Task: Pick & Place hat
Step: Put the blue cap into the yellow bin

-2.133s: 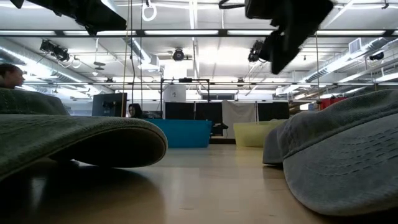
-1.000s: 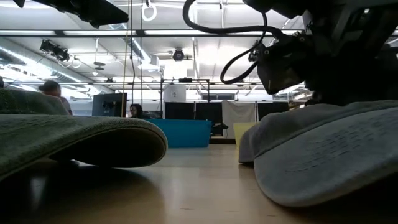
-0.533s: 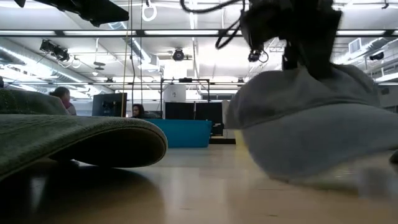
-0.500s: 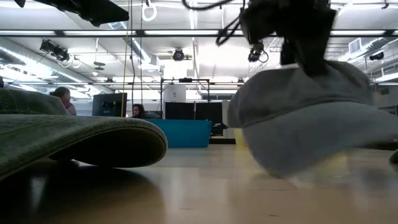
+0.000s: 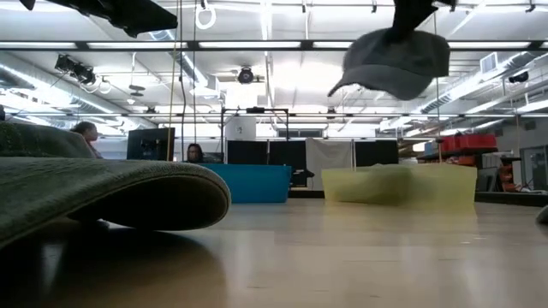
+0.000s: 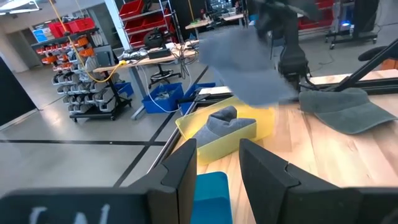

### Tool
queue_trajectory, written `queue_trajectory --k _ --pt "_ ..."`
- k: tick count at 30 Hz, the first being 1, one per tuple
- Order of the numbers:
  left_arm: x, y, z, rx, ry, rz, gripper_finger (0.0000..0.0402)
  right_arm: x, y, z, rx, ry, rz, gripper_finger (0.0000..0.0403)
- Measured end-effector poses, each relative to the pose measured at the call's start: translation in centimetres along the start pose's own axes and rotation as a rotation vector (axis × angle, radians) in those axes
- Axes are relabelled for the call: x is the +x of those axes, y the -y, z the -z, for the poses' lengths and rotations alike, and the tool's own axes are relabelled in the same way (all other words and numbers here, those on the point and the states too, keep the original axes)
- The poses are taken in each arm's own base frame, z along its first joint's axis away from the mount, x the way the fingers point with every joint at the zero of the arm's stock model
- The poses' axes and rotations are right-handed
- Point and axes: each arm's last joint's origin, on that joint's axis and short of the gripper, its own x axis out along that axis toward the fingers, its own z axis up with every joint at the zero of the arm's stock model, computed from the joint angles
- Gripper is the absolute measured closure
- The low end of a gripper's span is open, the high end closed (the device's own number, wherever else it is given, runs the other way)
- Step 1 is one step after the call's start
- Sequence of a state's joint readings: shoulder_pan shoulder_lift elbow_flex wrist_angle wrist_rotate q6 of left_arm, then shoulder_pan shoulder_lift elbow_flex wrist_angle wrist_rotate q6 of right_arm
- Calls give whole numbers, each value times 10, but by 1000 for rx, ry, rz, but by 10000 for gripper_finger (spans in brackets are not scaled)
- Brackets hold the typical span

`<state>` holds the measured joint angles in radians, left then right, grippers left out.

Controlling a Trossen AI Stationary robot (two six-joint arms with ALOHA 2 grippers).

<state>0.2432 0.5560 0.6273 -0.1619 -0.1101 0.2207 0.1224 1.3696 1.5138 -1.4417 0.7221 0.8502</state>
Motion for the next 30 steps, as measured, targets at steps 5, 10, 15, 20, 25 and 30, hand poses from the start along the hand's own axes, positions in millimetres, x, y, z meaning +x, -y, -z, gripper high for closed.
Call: queue_trajectory --k 5,10,15,20,25,30 --pt "0 0 0 0 -1 1 278 12 15 22 356 75 119 394" --pt "0 0 0 -16 0 0 278 63 3 54 625 234 247 394" --pt "0 0 0 -22 -2 0 278 116 7 87 791 272 346 394" --pt "0 0 1 -25 -9 2 278 151 16 111 998 316 380 394" --pt "0 0 1 -25 -8 2 278 167 15 110 1090 362 331 388" --pt "0 0 1 -25 -8 2 278 172 8 92 1011 344 240 374"
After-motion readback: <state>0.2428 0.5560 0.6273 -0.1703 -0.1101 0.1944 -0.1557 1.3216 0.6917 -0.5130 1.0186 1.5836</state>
